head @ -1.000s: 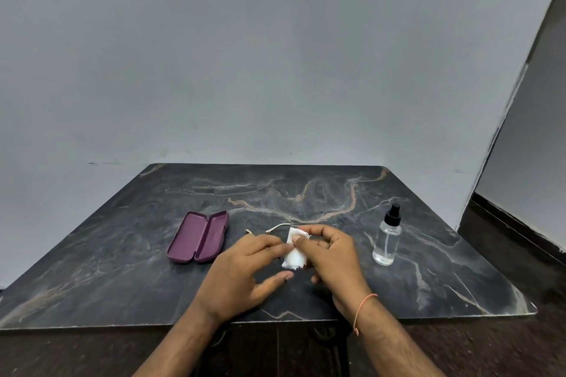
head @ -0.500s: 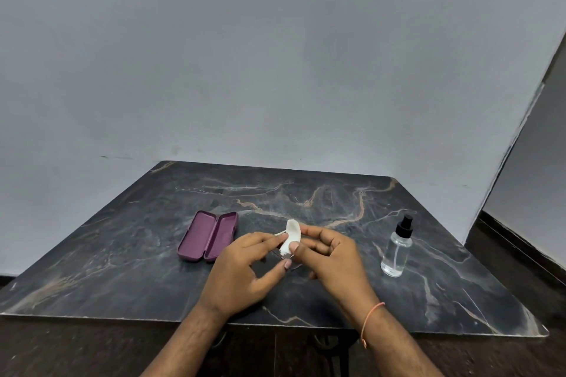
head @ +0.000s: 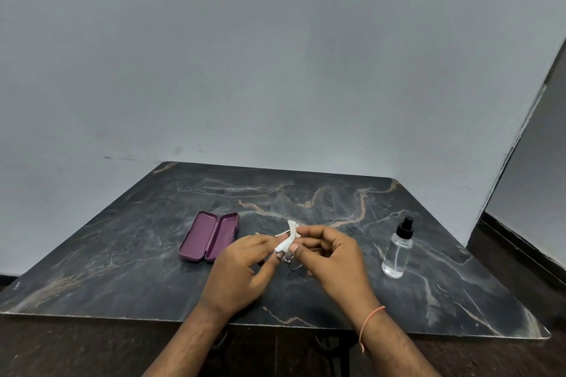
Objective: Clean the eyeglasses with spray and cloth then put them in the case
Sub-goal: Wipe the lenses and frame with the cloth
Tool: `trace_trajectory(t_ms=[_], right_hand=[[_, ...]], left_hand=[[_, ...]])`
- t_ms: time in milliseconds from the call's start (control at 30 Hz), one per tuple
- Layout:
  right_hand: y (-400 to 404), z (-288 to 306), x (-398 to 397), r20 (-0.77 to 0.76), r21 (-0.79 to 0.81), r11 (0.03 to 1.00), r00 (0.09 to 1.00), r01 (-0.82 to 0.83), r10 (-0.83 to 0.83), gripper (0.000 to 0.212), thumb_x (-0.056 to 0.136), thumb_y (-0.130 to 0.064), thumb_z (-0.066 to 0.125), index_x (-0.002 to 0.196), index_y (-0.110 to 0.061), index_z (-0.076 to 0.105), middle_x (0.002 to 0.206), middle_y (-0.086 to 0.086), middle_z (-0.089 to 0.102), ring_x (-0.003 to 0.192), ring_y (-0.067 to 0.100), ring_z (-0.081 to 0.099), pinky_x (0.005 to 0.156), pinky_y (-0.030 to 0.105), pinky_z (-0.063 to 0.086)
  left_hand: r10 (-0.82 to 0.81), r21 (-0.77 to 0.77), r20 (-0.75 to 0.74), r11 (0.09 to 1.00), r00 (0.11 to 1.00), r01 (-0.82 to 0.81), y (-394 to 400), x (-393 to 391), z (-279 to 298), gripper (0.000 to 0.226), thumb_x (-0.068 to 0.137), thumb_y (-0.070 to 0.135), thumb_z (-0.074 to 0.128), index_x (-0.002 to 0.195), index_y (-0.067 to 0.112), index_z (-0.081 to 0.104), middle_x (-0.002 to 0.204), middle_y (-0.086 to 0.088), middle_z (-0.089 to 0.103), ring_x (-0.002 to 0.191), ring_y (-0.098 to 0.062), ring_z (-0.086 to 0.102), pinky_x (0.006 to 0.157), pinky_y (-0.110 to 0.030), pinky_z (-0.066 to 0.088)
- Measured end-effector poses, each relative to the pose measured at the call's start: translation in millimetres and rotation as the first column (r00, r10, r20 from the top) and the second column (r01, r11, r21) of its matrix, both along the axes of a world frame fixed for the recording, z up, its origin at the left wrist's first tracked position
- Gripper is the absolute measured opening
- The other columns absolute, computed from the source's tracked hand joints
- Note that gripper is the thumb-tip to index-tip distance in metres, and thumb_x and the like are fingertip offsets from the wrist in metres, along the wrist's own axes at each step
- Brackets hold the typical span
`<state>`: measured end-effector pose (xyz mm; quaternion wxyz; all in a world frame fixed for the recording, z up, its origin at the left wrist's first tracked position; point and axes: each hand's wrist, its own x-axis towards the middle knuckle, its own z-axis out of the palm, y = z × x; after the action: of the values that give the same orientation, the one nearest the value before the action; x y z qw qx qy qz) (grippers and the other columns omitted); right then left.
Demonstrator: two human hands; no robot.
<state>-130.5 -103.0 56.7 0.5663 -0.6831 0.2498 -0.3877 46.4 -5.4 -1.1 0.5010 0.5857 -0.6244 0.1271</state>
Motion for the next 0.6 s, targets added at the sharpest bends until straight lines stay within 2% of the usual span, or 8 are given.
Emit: trace_trajectory(t_ms=[100, 433, 533, 600], right_hand=[[2.2, 2.1, -0.9, -0.013, 0.016, 1.000, 1.000, 0.006, -0.006, 0.032, 0.084, -0.001, 0.090, 0.109, -0.017, 0.079, 0.093, -0.001, 0.086, 0.078, 0.005, 0.080, 0.059, 0.013, 0.055], [11.0, 4.5, -2.0, -0.076, 0.010, 0.999, 0.996, 0.054, -0.053, 0.029, 0.084, -0.002, 0.084, 0.102, -0.024, 0.081, 0.087, 0.000, 0.084, 0.080, 0.007, 0.078, 0.068, 0.021, 0.057], [12.3, 7.8, -3.7, -0.076, 0.036, 0.998, 0.996, 0.052, -0.049, 0.029, 0.086, 0.001, 0.080, 0.102, -0.023, 0.082, 0.085, 0.002, 0.083, 0.077, 0.010, 0.076, 0.063, 0.023, 0.058], [12.9, 11.4, -7.5, -0.042, 0.100, 0.995, 0.999, 0.019, -0.015, 0.030, 0.091, 0.004, 0.073, 0.105, -0.021, 0.081, 0.081, 0.000, 0.078, 0.077, 0.012, 0.076, 0.059, 0.023, 0.058]], left_hand=[[0.002, 0.022, 0.028, 1.000, 1.000, -0.003, -0.2, -0.7, 0.3, 0.027, 0.107, 0.032, 0.066, 0.131, 0.030, 0.079, 0.123, 0.024, 0.075, 0.112, -0.002, 0.072, 0.092, -0.034, 0.061], [0.035, 0.048, 0.168, 0.998, 0.985, -0.044, 3.0, -6.1, 4.5, 0.021, 0.106, 0.037, 0.068, 0.122, 0.031, 0.080, 0.116, 0.022, 0.074, 0.100, 0.000, 0.068, 0.079, -0.028, 0.059], [0.026, 0.063, 0.193, 0.997, 0.981, -0.039, 4.4, -9.1, 7.8, 0.022, 0.107, 0.039, 0.066, 0.123, 0.032, 0.080, 0.117, 0.022, 0.075, 0.099, -0.001, 0.068, 0.078, -0.030, 0.059], [0.010, 0.070, 0.157, 0.997, 0.988, -0.021, 5.9, -10.1, 10.5, 0.024, 0.108, 0.038, 0.066, 0.128, 0.033, 0.080, 0.119, 0.021, 0.075, 0.102, -0.003, 0.070, 0.081, -0.032, 0.059]])
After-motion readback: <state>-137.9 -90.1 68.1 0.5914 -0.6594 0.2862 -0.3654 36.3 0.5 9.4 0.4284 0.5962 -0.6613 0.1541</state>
